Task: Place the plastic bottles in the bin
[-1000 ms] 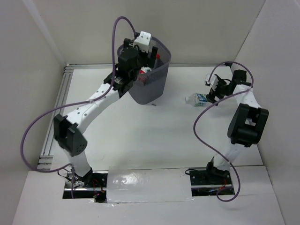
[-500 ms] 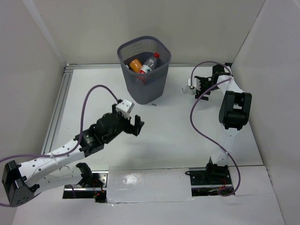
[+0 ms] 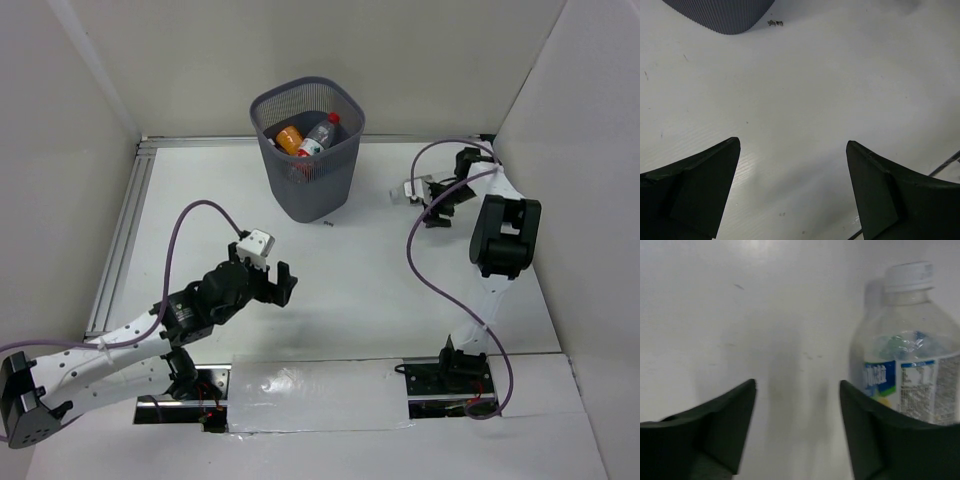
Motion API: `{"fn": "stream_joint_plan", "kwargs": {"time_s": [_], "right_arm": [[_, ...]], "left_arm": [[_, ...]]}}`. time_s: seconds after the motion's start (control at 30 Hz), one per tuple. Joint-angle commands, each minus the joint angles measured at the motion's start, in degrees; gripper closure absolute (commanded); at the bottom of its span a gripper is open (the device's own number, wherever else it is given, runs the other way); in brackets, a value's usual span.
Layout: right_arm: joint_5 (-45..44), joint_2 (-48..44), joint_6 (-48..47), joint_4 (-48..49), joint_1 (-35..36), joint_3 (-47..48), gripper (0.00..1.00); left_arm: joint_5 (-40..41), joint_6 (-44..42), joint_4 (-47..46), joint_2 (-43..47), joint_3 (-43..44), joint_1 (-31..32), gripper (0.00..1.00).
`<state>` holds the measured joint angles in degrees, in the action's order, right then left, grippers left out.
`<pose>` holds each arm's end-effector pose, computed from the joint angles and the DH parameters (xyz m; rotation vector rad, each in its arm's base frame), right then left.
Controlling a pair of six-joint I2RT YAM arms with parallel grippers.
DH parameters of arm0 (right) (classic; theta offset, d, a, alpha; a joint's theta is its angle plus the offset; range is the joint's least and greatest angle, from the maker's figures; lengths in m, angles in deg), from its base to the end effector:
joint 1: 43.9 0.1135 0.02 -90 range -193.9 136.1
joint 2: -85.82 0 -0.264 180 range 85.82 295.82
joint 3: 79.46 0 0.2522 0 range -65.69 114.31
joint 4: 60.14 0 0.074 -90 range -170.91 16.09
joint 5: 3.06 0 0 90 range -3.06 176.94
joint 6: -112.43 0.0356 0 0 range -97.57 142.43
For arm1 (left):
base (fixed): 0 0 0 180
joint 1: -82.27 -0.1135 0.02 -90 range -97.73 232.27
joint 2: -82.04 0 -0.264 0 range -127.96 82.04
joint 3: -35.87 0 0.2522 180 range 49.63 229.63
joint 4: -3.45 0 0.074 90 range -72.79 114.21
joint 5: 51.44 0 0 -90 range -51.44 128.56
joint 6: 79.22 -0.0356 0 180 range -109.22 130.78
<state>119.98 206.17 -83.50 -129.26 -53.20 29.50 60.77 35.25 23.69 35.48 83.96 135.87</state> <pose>0.4154 -0.0484 0.1891 -1.9533 1.6551 0.2272 0.1247 -0.1465 0.2776 0.2182 1.8995 -0.5664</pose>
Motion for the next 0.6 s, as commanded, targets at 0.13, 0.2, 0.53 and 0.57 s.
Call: {"fn": "stream_joint_plan", "kwargs": {"time_s": [0.13, 0.2, 0.53, 0.57], "right_arm": [[5.37, -9.00, -4.02, -7.05, -2.83, 0.95, 0.00], [6.59, -7.51, -4.02, -6.52, -3.36, 4.53, 0.00], [8.01, -0.31, -5.59, -7.64, -2.92, 17.53, 0.00], [7.40, 1.27, -6.30, -9.32, -2.92, 19.83, 0.00]], "left_arm": [[1.34, 3.13, -3.05, 2.53, -1.89, 1.06, 0.00], [1.34, 3.13, -3.05, 1.92, -1.89, 1.06, 0.00], [2.57, 3.66, -2.44, 3.15, -1.81, 2.38, 0.00], [2.57, 3.66, -2.44, 2.37, -1.81, 2.38, 0.00]]}}
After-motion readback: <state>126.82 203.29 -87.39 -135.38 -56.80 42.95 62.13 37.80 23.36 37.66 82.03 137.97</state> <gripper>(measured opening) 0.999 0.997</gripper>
